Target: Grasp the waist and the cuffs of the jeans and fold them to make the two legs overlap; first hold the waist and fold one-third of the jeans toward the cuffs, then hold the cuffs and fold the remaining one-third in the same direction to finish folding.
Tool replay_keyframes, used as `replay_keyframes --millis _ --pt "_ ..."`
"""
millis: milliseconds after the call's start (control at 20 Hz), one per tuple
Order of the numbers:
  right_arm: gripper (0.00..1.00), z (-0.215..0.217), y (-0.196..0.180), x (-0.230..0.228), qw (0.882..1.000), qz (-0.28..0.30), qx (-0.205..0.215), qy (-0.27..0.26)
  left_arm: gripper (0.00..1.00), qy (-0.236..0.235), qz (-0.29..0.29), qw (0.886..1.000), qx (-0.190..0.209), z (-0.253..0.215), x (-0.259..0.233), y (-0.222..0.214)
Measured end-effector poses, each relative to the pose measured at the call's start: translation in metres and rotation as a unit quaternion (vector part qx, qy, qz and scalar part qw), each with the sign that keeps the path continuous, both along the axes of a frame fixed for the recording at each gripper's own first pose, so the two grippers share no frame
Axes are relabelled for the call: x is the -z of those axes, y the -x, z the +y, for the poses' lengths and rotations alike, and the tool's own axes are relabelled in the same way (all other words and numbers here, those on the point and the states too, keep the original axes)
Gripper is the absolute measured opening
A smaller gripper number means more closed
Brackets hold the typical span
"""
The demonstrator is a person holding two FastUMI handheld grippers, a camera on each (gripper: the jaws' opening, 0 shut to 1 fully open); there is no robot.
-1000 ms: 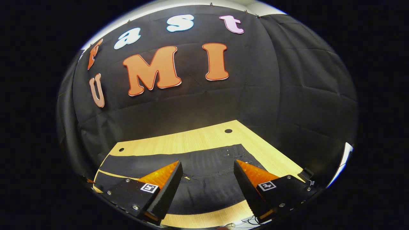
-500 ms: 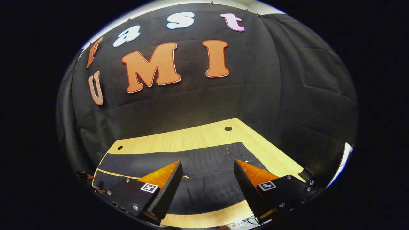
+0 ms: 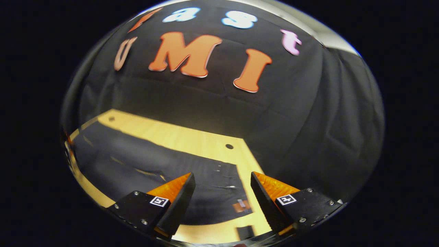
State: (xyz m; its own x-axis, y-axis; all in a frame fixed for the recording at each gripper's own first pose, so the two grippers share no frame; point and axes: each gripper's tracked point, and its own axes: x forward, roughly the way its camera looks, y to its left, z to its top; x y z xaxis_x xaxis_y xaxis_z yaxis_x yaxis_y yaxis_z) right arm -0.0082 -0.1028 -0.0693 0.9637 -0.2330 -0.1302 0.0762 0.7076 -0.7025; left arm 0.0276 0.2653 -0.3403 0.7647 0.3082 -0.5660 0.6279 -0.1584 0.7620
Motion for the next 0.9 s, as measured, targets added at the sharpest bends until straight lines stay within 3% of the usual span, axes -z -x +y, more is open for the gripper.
replay_keyframes --millis 50,100,150,200,300,450,550,650,750,900 --pt "0.99 -0.011 0.002 0.003 0.999 0.016 -0.004 0.050 0.23 0.001 -0.009 1.000 -0.003 -0.002 0.001 0.001" --pt "0.98 -0.019 0.004 0.009 0.996 0.027 -0.011 0.088 0.09 0.005 0.016 0.999 -0.035 0.011 0.014 0.004" --pt "0.98 -0.030 0.008 0.019 0.987 0.046 -0.028 0.152 0.08 0.016 0.023 0.999 -0.045 0.007 0.008 0.018" --pt "0.98 -0.036 0.010 0.032 0.975 0.064 -0.044 0.207 0.01 0.020 0.022 0.998 -0.048 0.010 0.015 0.011" --pt "0.98 -0.049 0.015 0.066 0.928 0.118 -0.093 0.341 0.01 0.015 0.009 0.999 -0.031 0.001 0.008 0.004" --pt "0.99 -0.067 0.026 0.130 0.847 0.214 -0.169 0.456 0.01 0.008 0.000 1.000 -0.027 -0.007 0.001 0.006" --pt "0.98 -0.089 0.023 0.151 0.826 0.249 -0.172 0.476 0.01 0.001 -0.001 1.000 -0.030 -0.005 0.004 0.001" --pt "0.98 -0.106 0.012 0.160 0.818 0.263 -0.174 0.482 0.01 -0.002 -0.004 0.999 -0.034 -0.005 0.005 0.001" --pt "0.98 -0.118 0.001 0.169 0.797 0.279 -0.185 0.503 0.01 0.001 -0.010 0.999 -0.049 -0.005 0.002 -0.003" --pt "0.98 -0.113 -0.010 0.176 0.778 0.275 -0.215 0.522 0.01 -0.001 -0.022 0.998 -0.056 -0.007 0.001 -0.008"
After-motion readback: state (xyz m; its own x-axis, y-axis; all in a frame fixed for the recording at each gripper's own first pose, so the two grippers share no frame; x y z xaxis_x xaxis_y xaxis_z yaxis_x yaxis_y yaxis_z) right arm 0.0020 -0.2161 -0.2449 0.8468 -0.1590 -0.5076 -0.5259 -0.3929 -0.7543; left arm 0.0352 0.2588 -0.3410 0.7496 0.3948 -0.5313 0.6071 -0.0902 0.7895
